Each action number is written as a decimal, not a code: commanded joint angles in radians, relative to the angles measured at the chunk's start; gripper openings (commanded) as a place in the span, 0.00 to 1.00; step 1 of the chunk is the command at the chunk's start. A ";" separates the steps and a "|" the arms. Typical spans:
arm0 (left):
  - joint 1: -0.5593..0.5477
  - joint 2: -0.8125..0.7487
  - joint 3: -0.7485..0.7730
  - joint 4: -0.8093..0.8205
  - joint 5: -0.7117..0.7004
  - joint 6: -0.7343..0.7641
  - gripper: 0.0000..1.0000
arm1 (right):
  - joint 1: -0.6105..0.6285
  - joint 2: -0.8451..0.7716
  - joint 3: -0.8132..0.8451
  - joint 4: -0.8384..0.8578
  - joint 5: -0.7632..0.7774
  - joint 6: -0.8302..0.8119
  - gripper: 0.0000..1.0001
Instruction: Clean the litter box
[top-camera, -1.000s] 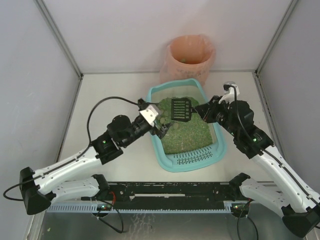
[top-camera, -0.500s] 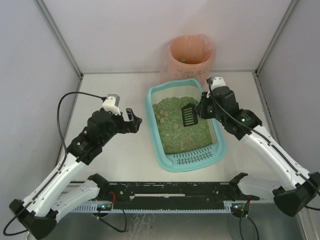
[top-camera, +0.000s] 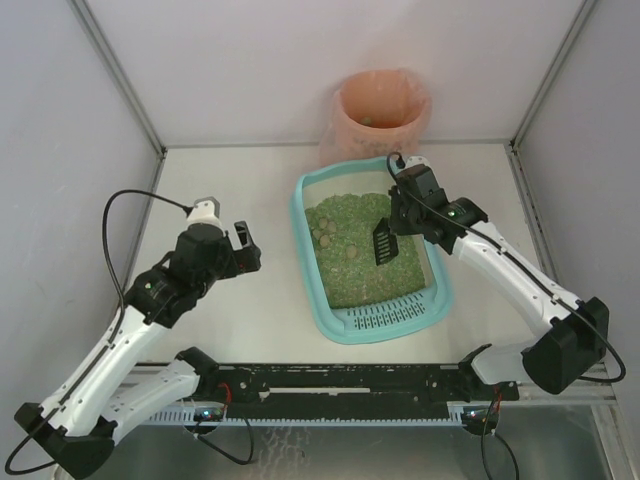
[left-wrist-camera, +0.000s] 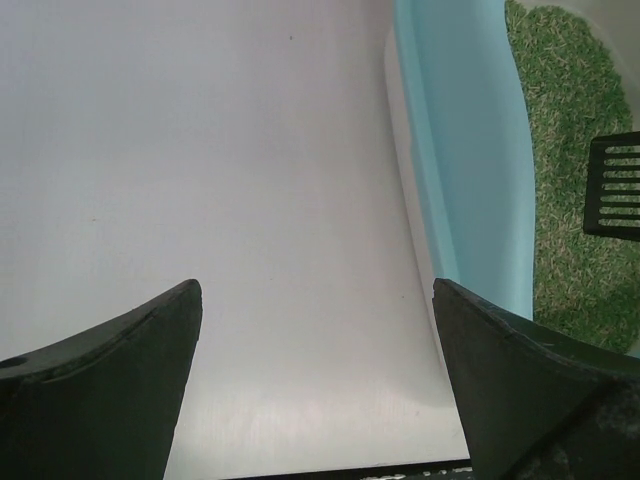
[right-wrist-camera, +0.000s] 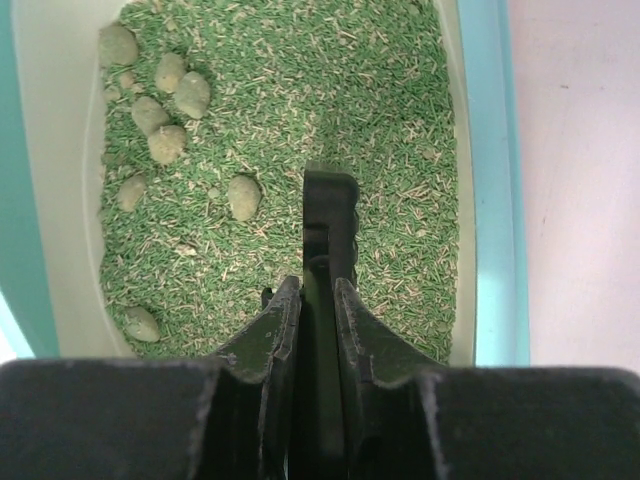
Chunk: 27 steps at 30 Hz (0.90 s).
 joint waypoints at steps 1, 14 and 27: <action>0.006 -0.033 0.044 0.010 -0.044 0.107 1.00 | -0.025 0.030 0.036 0.041 0.033 0.061 0.00; 0.006 -0.127 -0.061 0.109 -0.176 0.188 1.00 | -0.129 0.069 -0.139 0.210 -0.232 0.169 0.00; 0.006 -0.096 -0.069 0.097 -0.178 0.199 1.00 | -0.137 0.120 -0.300 0.452 -0.307 0.322 0.00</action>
